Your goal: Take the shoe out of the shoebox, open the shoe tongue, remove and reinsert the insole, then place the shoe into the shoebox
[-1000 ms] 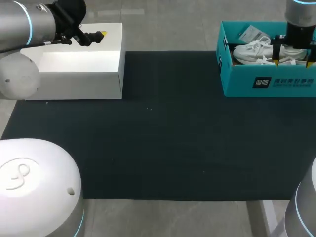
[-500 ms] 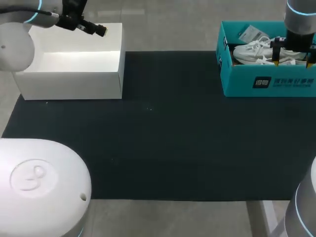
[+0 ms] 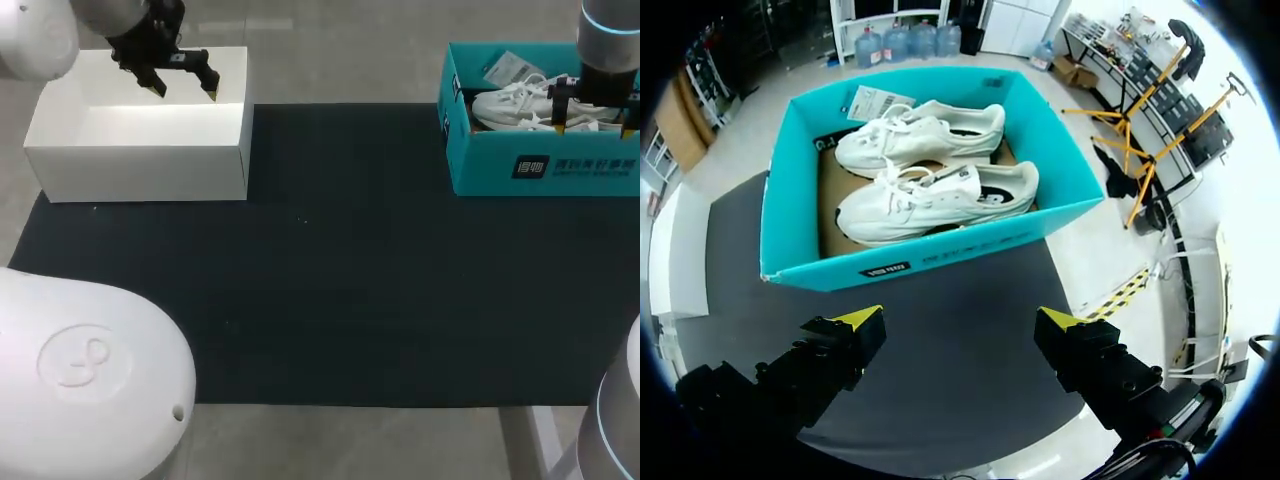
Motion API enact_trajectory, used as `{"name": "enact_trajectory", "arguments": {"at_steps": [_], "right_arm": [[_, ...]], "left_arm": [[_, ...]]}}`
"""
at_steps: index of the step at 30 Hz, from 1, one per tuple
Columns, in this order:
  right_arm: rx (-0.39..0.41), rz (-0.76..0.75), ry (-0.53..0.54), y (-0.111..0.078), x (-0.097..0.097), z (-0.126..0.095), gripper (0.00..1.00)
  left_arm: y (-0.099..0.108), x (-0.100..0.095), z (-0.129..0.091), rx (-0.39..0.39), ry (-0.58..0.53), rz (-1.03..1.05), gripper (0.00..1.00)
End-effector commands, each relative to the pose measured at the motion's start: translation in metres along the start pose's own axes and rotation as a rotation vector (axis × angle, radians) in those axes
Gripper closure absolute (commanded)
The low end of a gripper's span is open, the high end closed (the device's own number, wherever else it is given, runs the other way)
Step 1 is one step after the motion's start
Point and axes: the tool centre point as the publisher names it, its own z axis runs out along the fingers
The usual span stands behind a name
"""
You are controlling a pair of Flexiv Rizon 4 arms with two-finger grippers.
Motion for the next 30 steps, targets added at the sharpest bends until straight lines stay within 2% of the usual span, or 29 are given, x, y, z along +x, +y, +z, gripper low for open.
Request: {"name": "enact_trajectory", "arguments": {"at_steps": [1,6,9,13,17,23,30], "right_arm": [[0.003,-0.012,-0.007,-0.003,-0.003,0.001,0.0],[0.023,-0.025,0.005,-0.008,-0.011,0.009,0.0],[0.036,-0.029,0.054,-0.009,-0.016,0.012,0.0],[0.055,-0.058,0.037,-0.007,-0.019,0.019,0.0],[0.066,-0.088,0.016,-0.003,-0.022,0.023,0.0],[0.078,-0.132,-0.011,0.001,-0.022,0.028,0.0],[0.092,-0.144,-0.018,0.0,-0.022,0.031,0.0]], "left_arm": [[0.008,-0.001,0.003,-0.584,0.062,-0.588,0.0],[0.02,-0.006,0.007,-0.584,0.02,-0.591,0.0],[0.024,-0.01,0.007,-0.579,-0.002,-0.584,0.0],[0.034,-0.015,0.006,-0.577,-0.061,-0.54,0.0],[0.04,-0.021,0.007,-0.531,-0.09,-0.471,0.0],[0.049,-0.018,0.01,-0.449,-0.144,-0.305,0.0],[0.051,-0.02,0.015,-0.374,-0.126,-0.224,0.0]]}}
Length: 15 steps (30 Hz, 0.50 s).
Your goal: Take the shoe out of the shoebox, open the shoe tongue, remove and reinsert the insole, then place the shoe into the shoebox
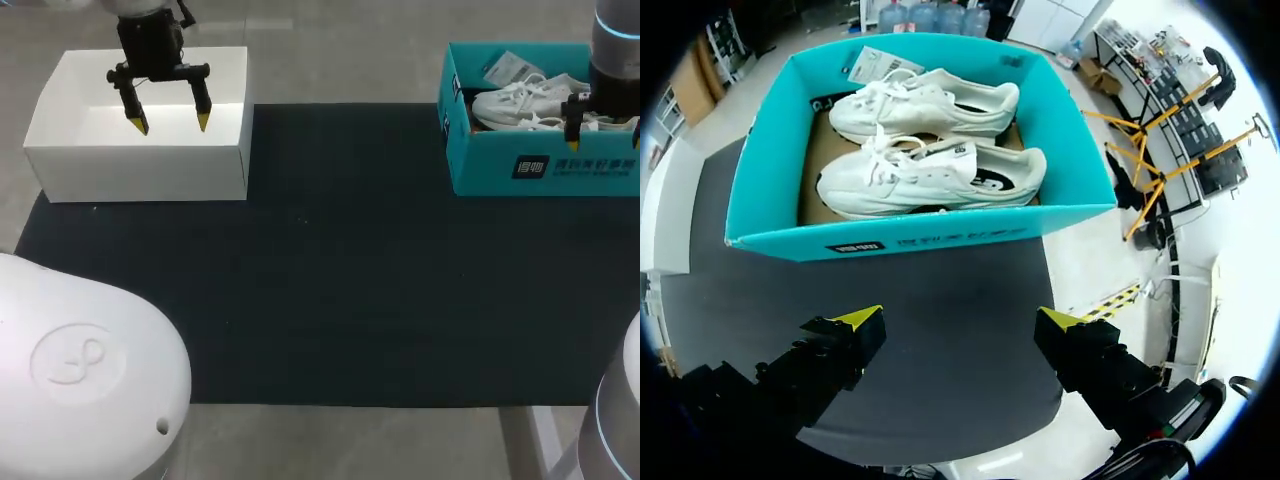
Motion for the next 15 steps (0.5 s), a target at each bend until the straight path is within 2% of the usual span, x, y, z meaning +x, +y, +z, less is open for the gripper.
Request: {"name": "enact_trajectory", "arguments": {"at_steps": [1,4,8,12,15], "right_arm": [[0.013,0.0,0.001,0.0039,0.0012,0.0012,0.0],[0.032,0.008,0.007,0.0052,0.001,-0.0001,0.0],[0.047,0.018,0.016,0.0066,0.0007,-0.0016,0.0],[0.056,0.035,0.144,0.0065,-0.0036,-0.001,0.0],[0.056,0.035,0.144,0.0065,-0.0036,-0.001,0.0]], "left_arm": [[0.0072,-0.0031,0.0032,0.067,0.024,0.016,0.0],[0.0079,-0.0036,0.0022,0.1,0.034,0.037,0.0],[0.0097,-0.0027,0.0019,0.095,0.016,0.056,0.0],[0.0129,-0.0011,0.0035,0.091,-0.029,0.109,0.0],[0.0142,-0.0011,0.0049,0.075,-0.046,0.132,0.0]]}}
